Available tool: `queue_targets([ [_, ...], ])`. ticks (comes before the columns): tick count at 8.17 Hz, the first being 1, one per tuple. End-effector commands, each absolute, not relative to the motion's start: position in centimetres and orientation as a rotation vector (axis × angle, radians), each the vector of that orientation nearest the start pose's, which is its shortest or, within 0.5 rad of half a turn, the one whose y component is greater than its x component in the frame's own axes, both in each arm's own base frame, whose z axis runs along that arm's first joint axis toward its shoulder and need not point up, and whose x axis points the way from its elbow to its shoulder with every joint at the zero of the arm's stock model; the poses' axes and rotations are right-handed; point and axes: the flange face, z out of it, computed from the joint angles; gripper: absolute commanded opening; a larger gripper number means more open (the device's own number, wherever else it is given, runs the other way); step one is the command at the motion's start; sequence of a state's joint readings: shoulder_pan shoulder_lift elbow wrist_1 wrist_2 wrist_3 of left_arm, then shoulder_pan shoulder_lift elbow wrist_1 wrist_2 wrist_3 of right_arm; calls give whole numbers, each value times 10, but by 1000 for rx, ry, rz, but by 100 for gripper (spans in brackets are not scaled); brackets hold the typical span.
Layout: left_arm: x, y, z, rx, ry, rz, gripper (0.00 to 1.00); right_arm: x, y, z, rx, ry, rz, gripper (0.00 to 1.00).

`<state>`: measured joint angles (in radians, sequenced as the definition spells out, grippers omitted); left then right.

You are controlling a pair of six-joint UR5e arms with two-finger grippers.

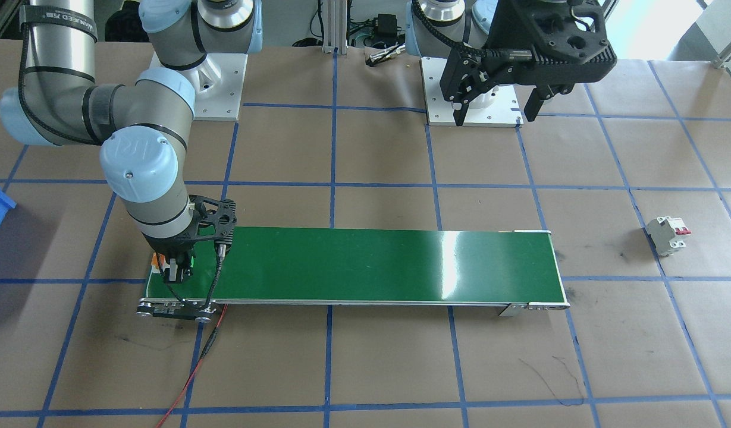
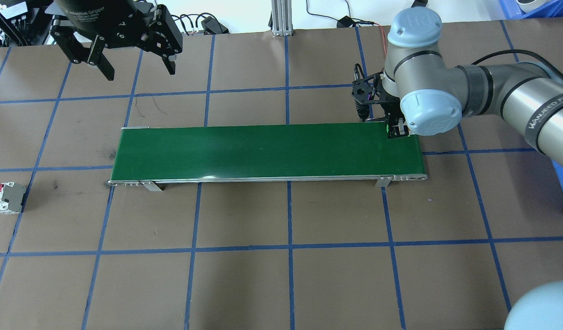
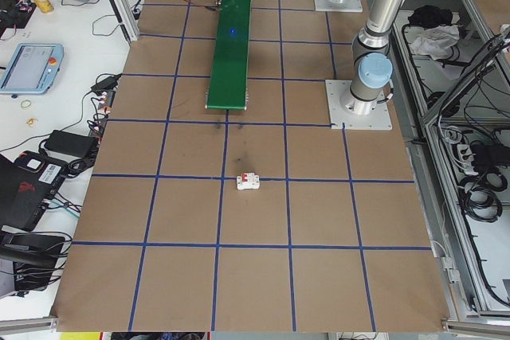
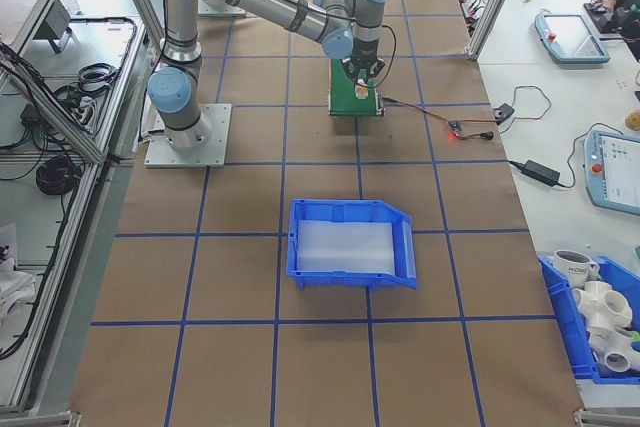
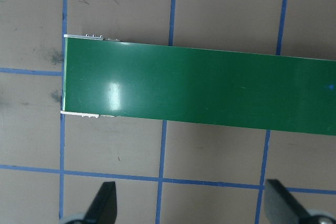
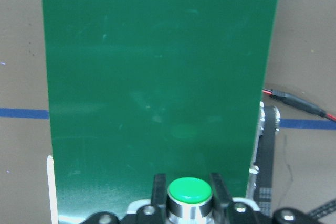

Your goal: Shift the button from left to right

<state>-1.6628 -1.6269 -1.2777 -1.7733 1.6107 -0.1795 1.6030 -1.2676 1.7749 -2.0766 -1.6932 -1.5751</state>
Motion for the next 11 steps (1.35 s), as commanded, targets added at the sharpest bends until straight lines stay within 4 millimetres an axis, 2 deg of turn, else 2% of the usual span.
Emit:
queue_targets([
  [1,-175,-494,583,-137,3103,-63,100,91,-589,326,-2273,2365,42,0],
  [3,-176,-494,583,-137,3105,-62,100,14,-586,351,-2232,2344,-52,0],
  [5,-176,-493,584,-137,3105,-65,100,-50,-579,362,-2283,2256,-107,0],
  [6,-176,-493,584,-139,3105,-62,100,-96,-570,369,-2316,2209,-94,0],
  [8,-176,-493,584,-146,3106,-65,100,-191,-543,371,-2347,2112,-124,0],
  [10,-176,-493,584,-147,3108,-64,100,-273,-504,373,-2402,2001,-128,0],
  [11,-176,-493,584,-147,3108,-64,100,-304,-485,375,-2467,1868,-134,0],
])
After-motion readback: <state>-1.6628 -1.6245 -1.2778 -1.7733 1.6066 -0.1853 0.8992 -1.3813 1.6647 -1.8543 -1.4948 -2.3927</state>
